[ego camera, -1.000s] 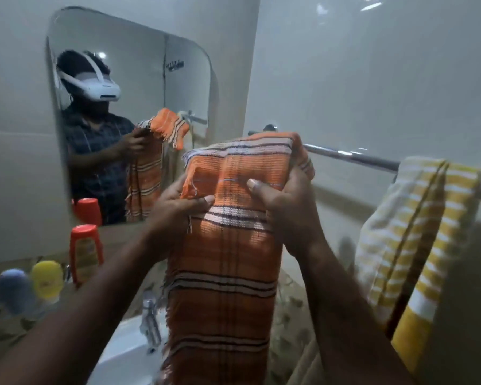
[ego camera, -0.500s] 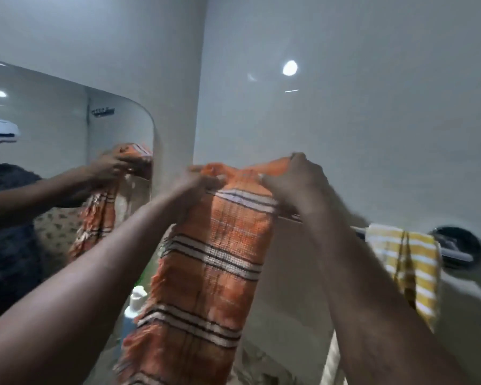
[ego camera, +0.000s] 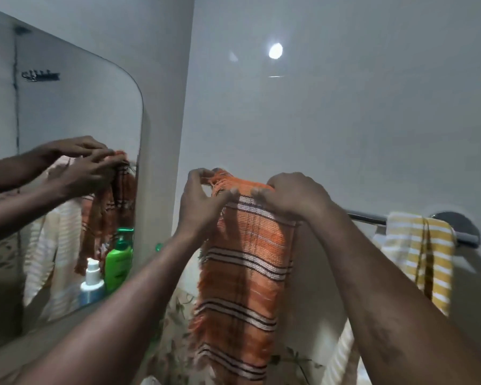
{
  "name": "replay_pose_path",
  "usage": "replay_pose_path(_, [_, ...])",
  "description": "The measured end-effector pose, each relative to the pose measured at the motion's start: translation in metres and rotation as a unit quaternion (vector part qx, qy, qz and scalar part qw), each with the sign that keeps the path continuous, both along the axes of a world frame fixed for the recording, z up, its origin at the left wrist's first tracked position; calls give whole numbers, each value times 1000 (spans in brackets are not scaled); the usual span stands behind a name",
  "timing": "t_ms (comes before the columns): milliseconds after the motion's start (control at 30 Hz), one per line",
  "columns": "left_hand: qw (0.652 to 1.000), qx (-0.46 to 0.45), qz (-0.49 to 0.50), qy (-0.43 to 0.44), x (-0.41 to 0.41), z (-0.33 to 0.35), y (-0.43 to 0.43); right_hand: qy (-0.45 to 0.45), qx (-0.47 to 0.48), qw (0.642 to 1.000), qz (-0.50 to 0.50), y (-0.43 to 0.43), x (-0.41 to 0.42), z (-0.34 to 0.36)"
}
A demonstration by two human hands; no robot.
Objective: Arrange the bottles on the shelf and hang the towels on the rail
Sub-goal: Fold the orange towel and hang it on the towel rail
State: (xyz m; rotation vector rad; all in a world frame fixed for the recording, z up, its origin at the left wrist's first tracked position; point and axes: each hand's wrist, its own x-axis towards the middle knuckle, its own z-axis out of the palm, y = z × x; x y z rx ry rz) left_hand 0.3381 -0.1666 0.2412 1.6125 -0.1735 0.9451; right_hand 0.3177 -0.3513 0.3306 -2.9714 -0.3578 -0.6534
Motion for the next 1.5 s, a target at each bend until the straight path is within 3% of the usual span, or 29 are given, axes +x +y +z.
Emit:
replay_pose_path(100, [1000,-26,-9,6,-8,-33,-3,24,-19,999,-30,2,-1,1])
replay_pose_path(200, [965,-131,-197,117,-14,-45,-7,49,-28,997,-49,7,-1,5])
replay_pose_path(267, [954,-120,-241,129,-16,-45,-4,38,-7,999,-28,5,-3,4])
replay_pose_path(333, [957,-117,-240,114,-16,-39,-1,-90,52,994,45,-2,-10,-9])
replay_pose_path(367, [959,-116,-234,112,-14,-36,0,-206,109,969,86,-7,-17,-23])
replay_pose_path(433, [962,-105,-223,114,-12,-30,4,-402,241,876,112,-11,-36,-59])
replay_pose_path(467, [963,-102,-222,117,-11,-28,5,-426,299,849,91,-11,-43,-77])
replay_pose_path(500, [964,-95,-218,121,-9,-27,7,-400,343,847,67,-11,-46,-92])
replay_pose_path(600, [966,-77,-216,115,-8,-20,9,-235,395,887,48,-5,-40,-114])
replay_pose_path(700, [975,-74,-188,91,-4,-4,13,-250,408,876,61,-1,-38,-93])
replay_pose_path(800, [988,-72,-120,66,7,19,16,-258,357,896,54,2,-36,-52])
replay_pose_path(933, [993,64,41,88,16,56,20,-159,265,951,-26,-1,-14,7])
replay_pose_path(1100, [972,170,82,137,28,54,23,-77,161,978,-106,-8,4,12])
replay_pose_path(1233, [993,89,31,65,16,28,18,-167,163,972,-12,-8,-6,-11])
replay_pose_path(1367, [991,-61,-109,45,10,-17,20,-145,64,987,-27,-1,-10,-25])
replay_pose_path(1500, [993,-59,-92,33,14,-12,22,-99,42,992,-58,3,-5,-17])
